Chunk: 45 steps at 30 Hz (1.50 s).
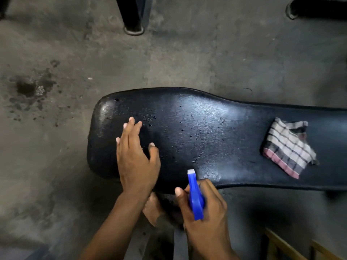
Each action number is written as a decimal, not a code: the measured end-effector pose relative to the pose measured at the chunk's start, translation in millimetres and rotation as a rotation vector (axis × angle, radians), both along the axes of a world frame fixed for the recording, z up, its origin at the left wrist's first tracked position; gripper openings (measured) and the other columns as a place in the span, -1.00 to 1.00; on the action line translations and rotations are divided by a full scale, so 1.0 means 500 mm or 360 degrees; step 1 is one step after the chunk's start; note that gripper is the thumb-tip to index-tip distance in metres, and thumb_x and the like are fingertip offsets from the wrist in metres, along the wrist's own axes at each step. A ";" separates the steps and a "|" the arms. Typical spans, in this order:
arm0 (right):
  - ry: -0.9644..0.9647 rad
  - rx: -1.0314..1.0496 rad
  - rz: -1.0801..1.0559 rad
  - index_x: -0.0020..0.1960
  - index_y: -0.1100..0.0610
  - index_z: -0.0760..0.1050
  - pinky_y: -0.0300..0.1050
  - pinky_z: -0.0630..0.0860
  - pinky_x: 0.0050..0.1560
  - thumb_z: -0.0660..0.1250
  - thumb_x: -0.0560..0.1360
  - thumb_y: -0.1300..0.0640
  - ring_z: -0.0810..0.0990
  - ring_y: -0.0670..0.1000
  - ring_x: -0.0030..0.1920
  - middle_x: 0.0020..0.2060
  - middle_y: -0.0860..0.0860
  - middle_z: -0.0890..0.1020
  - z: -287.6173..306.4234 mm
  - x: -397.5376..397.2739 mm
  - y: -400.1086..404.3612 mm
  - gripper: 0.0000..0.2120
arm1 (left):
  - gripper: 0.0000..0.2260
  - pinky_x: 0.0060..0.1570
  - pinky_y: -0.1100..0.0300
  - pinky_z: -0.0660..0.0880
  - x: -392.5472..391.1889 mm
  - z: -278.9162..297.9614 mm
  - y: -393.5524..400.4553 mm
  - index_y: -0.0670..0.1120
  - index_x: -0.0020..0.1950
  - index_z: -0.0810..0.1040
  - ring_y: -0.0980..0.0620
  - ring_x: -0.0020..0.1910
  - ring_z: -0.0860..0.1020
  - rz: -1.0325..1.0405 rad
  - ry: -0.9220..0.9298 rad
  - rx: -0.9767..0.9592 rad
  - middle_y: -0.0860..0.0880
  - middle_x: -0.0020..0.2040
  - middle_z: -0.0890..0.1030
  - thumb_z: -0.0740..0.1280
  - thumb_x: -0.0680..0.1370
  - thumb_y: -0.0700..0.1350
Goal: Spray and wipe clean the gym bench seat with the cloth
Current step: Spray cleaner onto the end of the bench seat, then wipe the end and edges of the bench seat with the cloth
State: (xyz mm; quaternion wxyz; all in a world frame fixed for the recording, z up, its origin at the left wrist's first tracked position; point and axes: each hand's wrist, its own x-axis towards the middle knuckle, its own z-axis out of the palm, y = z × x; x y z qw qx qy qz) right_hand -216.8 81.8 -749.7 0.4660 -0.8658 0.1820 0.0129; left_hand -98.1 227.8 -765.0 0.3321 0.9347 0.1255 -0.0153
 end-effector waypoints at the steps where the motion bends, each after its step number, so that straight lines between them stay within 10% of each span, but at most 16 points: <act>1: -0.0011 -0.0003 -0.0024 -0.14 -0.08 0.44 0.00 0.55 -0.20 0.43 0.59 -0.26 0.56 -0.06 -0.25 -0.22 -0.10 0.51 0.004 0.001 -0.006 -0.68 | -0.42 0.73 -0.02 -0.04 -0.009 0.005 -0.022 -0.09 0.63 0.38 -0.01 0.74 0.16 -0.0063 -0.0016 -0.0027 0.03 0.72 0.26 0.39 0.61 -0.25; 18: -0.0370 -0.0059 -0.0535 -0.10 -0.01 0.58 -0.34 0.48 -0.09 0.45 0.46 0.20 0.66 -0.09 -0.15 -0.17 -0.14 0.62 0.166 0.000 -0.353 -0.88 | -0.50 0.73 0.02 0.06 -0.029 0.031 -0.422 -0.07 0.58 0.48 0.05 0.69 0.28 -0.1134 0.0023 -0.0182 0.03 0.66 0.40 0.29 0.62 -0.09; 27: -0.0827 -0.0192 -0.0998 0.04 -0.21 0.57 0.25 0.65 -0.07 0.41 0.66 -0.21 0.75 0.18 -0.12 -0.10 -0.06 0.67 0.200 0.032 -0.601 -0.90 | -0.48 0.73 -0.02 0.09 -0.051 0.034 -0.583 -0.03 0.62 0.43 0.06 0.70 0.25 -0.1468 0.0073 -0.0046 0.04 0.68 0.37 0.26 0.64 -0.02; 35: -0.0960 -0.0105 -0.1121 0.09 0.09 0.58 0.23 0.66 -0.01 0.45 0.65 -0.14 0.76 0.14 -0.10 -0.13 -0.12 0.64 0.173 0.110 -0.700 -0.71 | -0.46 0.72 -0.06 0.08 -0.017 0.001 -0.657 -0.06 0.64 0.40 -0.01 0.73 0.18 -0.1555 0.0080 0.0197 -0.01 0.72 0.30 0.34 0.65 -0.07; 39: -0.0880 0.0002 -0.1121 0.26 0.16 0.55 -0.11 0.62 0.10 0.50 0.61 -0.13 0.74 -0.11 -0.02 -0.03 -0.19 0.66 0.146 0.106 -0.696 -0.58 | -0.46 0.72 -0.08 0.10 -0.004 -0.011 -0.665 -0.06 0.64 0.40 -0.01 0.74 0.16 -0.1591 0.0087 0.0255 -0.02 0.72 0.29 0.32 0.65 -0.06; 45: -0.0555 0.0108 -0.1046 0.32 -0.46 0.37 -0.03 0.61 0.29 0.55 0.52 -0.21 0.72 -0.15 0.21 0.22 -0.30 0.71 0.087 0.079 -0.691 -0.50 | -0.45 0.74 -0.03 -0.01 -0.005 -0.021 -0.693 -0.04 0.66 0.37 0.01 0.74 0.16 -0.1703 0.0054 0.0330 0.01 0.73 0.26 0.20 0.66 0.04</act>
